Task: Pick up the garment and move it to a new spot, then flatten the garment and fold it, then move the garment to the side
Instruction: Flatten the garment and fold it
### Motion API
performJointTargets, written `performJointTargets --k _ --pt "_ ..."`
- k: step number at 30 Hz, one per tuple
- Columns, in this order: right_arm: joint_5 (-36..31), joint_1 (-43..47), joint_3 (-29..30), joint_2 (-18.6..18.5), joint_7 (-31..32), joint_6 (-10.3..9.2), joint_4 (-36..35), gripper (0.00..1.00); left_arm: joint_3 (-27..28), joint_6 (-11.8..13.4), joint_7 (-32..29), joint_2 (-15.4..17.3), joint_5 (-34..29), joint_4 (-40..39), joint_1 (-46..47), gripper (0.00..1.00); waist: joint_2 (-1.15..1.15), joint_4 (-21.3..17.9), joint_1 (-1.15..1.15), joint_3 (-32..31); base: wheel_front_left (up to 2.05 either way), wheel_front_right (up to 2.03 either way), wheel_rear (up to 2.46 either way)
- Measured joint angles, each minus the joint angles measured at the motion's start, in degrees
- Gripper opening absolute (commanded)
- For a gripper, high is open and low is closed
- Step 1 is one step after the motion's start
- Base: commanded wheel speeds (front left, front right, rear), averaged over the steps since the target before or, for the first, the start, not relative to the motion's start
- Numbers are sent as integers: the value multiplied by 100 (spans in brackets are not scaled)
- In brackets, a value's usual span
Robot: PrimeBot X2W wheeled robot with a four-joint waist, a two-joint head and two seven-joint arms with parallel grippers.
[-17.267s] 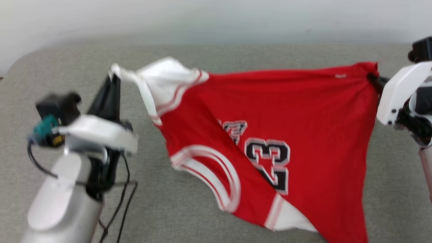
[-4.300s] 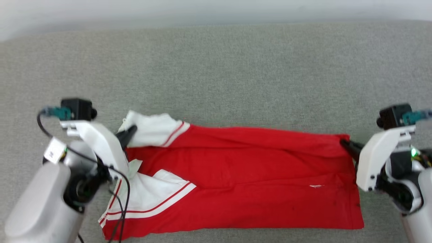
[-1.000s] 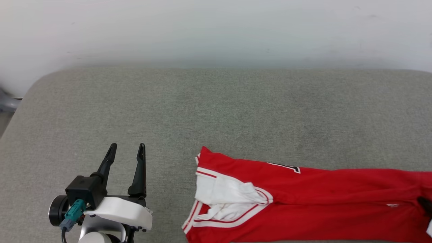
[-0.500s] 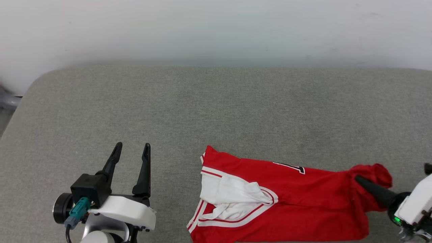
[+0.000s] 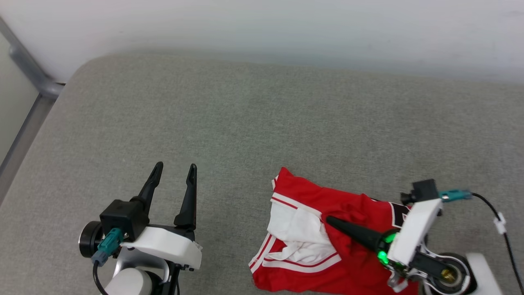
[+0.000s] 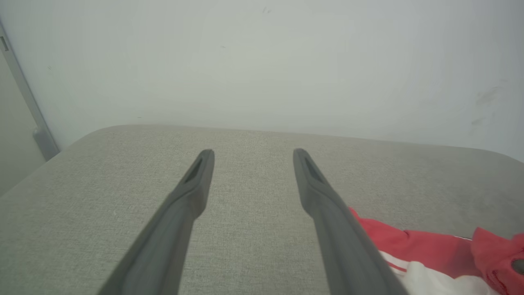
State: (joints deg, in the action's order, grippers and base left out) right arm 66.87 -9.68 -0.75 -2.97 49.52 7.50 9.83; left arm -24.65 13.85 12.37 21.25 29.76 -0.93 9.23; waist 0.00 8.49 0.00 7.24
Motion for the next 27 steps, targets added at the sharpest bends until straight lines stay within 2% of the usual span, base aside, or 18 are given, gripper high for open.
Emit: performJointTargets --k 5,8,9,10,11,12,18,23,27 --pt "344 -325 -735 2 -445 0 263 0 -15 -68 64 -43 1 97 123 100 0 174 0 184 0 0 0" --pt "280 -476 -1021 5 -724 0 450 1 -9 -78 99 -62 0 138 177 100 0 245 0 283 0 0 0" --pt "196 -516 -1073 5 -808 0 534 10 -12 -83 102 -68 0 156 183 100 0 262 0 309 0 0 0" --pt "109 -545 -1115 5 -880 0 623 27 -12 -92 118 -77 0 175 189 100 0 276 0 334 0 0 0" --pt "26 -563 -1148 5 -949 -1 699 68 -11 -107 121 -84 -1 191 197 100 0 284 0 355 0 0 0" --pt "-40 -566 -1184 5 -1011 -1 742 100 -9 -108 133 -89 -1 205 205 100 0 287 0 371 0 0 0" --pt "-207 -670 -1534 -42 -1221 0 555 100 -19 -122 152 -93 -26 270 239 100 0 197 0 393 0 0 0" --pt "-889 -670 -1963 -506 -1672 0 31 100 -24 -124 157 -80 -33 286 280 100 0 79 0 367 0 0 0" --pt "-1806 -649 -1960 -867 -2296 0 -87 100 -2 -99 169 -57 -33 297 281 100 0 -41 0 327 0 0 0"
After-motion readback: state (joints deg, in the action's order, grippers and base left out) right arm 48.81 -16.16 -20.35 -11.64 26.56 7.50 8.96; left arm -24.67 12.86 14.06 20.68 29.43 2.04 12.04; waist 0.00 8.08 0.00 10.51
